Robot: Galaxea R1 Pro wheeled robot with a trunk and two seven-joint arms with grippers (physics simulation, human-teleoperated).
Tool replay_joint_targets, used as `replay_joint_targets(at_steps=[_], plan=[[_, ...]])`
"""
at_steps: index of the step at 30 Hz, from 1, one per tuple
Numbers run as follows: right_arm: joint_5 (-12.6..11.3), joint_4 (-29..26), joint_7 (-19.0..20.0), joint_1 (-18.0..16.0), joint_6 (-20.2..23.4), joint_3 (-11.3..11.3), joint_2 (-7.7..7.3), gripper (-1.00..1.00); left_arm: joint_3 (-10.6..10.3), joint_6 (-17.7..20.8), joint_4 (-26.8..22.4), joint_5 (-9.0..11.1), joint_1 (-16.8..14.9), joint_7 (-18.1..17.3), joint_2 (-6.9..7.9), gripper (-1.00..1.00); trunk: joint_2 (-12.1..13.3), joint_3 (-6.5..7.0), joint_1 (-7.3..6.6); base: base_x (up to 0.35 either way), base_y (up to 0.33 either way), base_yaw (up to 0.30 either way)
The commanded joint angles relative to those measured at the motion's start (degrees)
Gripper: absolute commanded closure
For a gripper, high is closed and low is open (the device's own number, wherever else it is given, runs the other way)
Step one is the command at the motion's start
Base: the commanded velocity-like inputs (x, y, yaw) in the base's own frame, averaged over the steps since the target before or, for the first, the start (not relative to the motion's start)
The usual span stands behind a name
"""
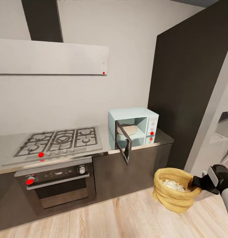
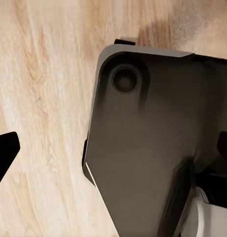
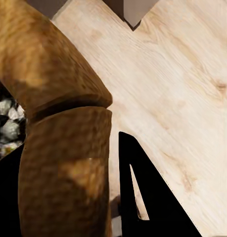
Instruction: In the kitchen, take the popcorn bag from the countertop, put it into the microwave, and heat it until the popcorn is cooked so the cooked popcorn ends up inside the bag.
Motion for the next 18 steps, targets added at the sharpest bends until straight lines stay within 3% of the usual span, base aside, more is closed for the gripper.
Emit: replay_joint_targets(at_steps=[1,18], plan=[[0.1,0.3,0.1,0.0,0.6,-0.1,0.27,1.00,0.2,-0.1,-0.1,0.4,0.0,0.0,-0.02,-1.00,-0.1,-0.08,0.01,0.000,0.000,0.000],[0.6,2.9,0.2,0.0,1.6,-0.2,1.02,1.00,0.2,-0.1,-0.1,0.5,0.0,0.0,-0.03,-1.00,-0.1,-0.08,0.01,0.000,0.000,0.000]])
